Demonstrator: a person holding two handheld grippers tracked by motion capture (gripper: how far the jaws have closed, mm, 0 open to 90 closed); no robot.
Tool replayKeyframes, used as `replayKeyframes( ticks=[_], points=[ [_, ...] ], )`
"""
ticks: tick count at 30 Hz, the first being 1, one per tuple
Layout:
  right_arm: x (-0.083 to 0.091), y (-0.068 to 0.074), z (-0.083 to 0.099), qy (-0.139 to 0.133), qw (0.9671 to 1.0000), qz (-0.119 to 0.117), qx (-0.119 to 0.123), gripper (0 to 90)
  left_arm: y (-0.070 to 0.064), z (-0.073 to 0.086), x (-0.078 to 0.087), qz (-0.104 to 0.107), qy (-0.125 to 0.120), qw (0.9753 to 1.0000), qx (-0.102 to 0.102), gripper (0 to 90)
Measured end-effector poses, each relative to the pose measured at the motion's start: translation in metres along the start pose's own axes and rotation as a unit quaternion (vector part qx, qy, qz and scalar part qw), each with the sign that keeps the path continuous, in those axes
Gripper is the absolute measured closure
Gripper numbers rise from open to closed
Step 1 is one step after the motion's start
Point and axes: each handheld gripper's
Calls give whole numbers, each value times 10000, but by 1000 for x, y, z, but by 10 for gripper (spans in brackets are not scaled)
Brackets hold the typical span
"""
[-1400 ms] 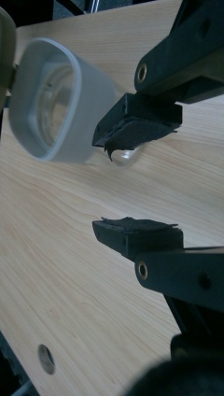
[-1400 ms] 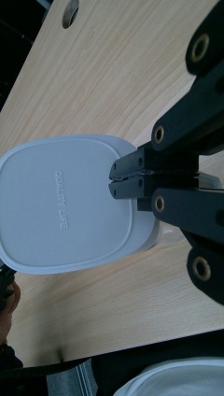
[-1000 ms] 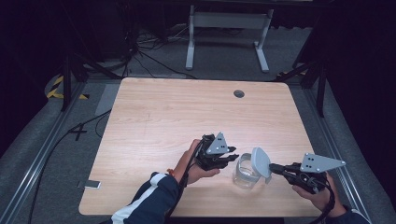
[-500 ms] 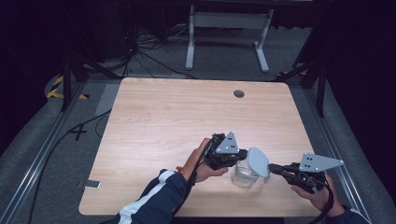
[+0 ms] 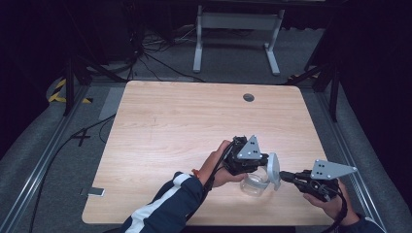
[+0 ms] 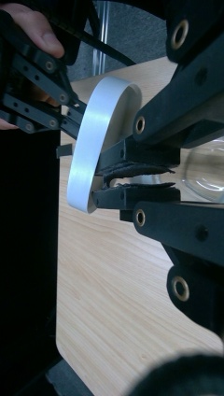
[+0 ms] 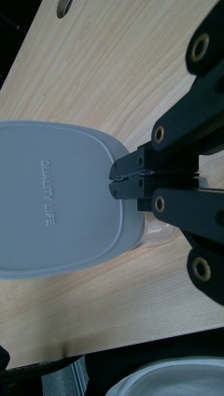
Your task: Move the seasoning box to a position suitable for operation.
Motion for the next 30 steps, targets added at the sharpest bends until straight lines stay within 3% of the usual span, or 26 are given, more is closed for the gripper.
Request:
replayKeyframes(
  ticks=[9,12,15,19,30],
  points=[
    [2,0,2,39,10000,2,-5,896,-2,-11,-8,51,33,9998,-190,820],
    [2,0,2,50,10000,17,6,896,-4,-13,-11,92,9,9998,-167,820],
    [3,-1,3,51,10000,11,-5,896,-3,-15,-12,79,94,9994,-321,819],
    [3,0,4,75,10000,19,-4,896,-4,-15,-13,127,101,9996,-234,820],
    [2,0,4,61,10000,22,-2,895,-7,-20,-21,184,124,9992,-343,814]
  ],
)
Point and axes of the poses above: each handheld gripper's, and its own axes: x roughly backward along the jaws, z roughly out of its underside, y roughly to its left, and after that the axes turned 11 degrees about z, right-handed
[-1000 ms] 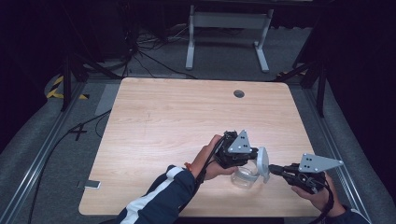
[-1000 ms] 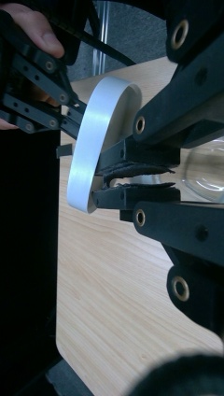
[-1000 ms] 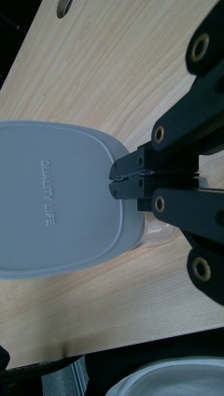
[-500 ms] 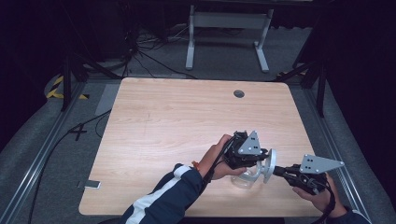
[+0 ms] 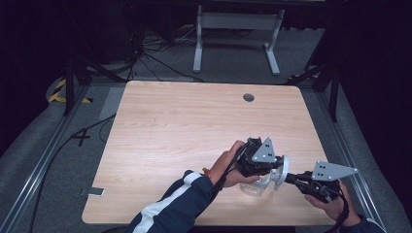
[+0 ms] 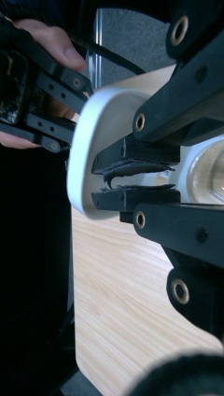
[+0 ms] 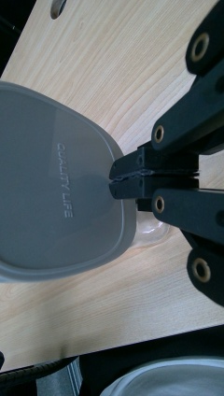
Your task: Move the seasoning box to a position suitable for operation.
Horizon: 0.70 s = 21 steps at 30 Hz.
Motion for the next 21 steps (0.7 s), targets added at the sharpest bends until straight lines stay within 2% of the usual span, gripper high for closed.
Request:
replayKeyframes(
  ticks=[5,8,14,17,19,20,21],
  points=[
    [1,0,0,1,10000,-12,33,895,0,-3,-2,-8,24,10000,-56,802],
    [2,0,0,-25,10000,-3,10,895,0,1,3,-92,90,9999,-48,795],
    [2,-2,0,-34,10000,-6,6,894,2,13,20,-230,125,9996,56,801],
    [1,-4,-1,-62,10000,28,-13,894,5,22,35,-394,130,9991,125,801],
    [1,-5,-1,-46,10000,32,-22,894,5,25,38,-431,136,9988,161,801],
    [1,-5,-2,-57,10000,48,-7,894,6,27,43,-485,188,9986,86,800],
    [1,-6,-2,-66,10000,60,3,894,6,30,46,-523,176,9984,149,798]
  ],
)
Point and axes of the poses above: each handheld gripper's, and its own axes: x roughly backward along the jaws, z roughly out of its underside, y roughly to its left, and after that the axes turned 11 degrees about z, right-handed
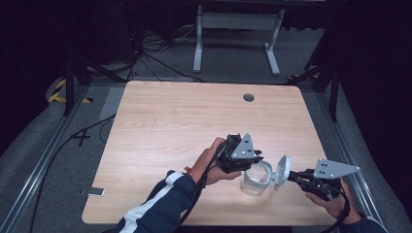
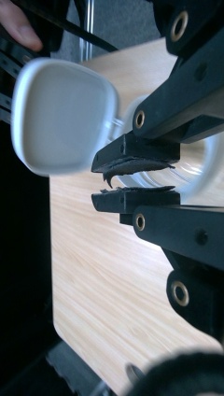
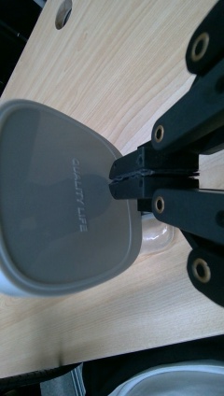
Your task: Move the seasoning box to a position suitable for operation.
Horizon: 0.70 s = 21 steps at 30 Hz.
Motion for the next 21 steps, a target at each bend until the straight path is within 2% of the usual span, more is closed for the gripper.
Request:
replayKeyframes(
  ticks=[5,6,8,9,10,13,14,15,19,21],
  points=[
    [1,-4,0,-23,10000,57,-38,893,5,23,23,-323,87,9993,161,792],
    [1,-5,0,-30,10000,64,-45,892,5,28,27,-346,71,9990,262,792],
    [1,-5,0,-26,10000,64,-50,892,7,40,36,-502,142,9982,302,790],
    [1,-5,0,-26,10000,64,-50,892,7,40,36,-502,142,9982,302,788],
    [1,-6,1,-15,10000,80,-57,892,8,53,46,-612,255,9970,391,787],
    [2,-7,0,15,9999,136,-61,892,10,72,58,-784,378,9947,551,784],
    [2,-7,1,11,9999,153,-74,892,10,72,58,-784,378,9947,551,784],
    [2,-8,1,15,9998,166,-74,892,11,85,66,-856,498,9930,646,784],
    [3,-9,1,12,9998,195,-54,892,9,106,81,-1064,643,9888,826,772],
    [3,-8,0,14,9998,197,-48,891,6,120,93,-1186,693,9855,999,769]
  ],
)
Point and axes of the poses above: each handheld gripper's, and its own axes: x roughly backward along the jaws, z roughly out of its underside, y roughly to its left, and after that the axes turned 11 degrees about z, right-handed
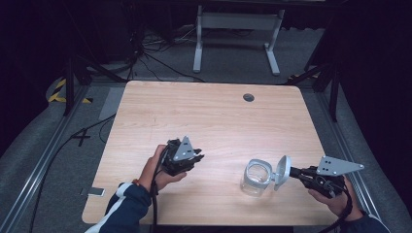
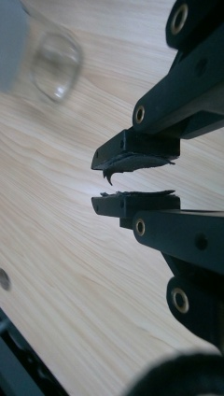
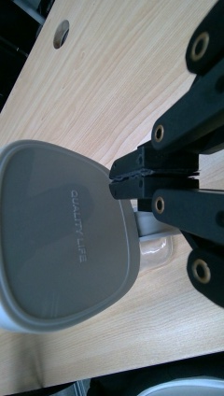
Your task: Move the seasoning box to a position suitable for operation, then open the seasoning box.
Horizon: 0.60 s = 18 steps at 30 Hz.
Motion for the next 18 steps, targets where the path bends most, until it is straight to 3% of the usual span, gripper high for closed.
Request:
replayKeyframes(
  ticks=[6,11,18],
  points=[
    [0,-1,0,14,10000,26,53,890,8,41,21,-378,363,9982,297,751],
    [1,-3,2,8,9998,162,76,888,15,71,36,-614,439,9953,614,738],
    [1,-8,10,245,9980,496,311,863,19,100,47,-714,511,9922,883,708]
  ],
)
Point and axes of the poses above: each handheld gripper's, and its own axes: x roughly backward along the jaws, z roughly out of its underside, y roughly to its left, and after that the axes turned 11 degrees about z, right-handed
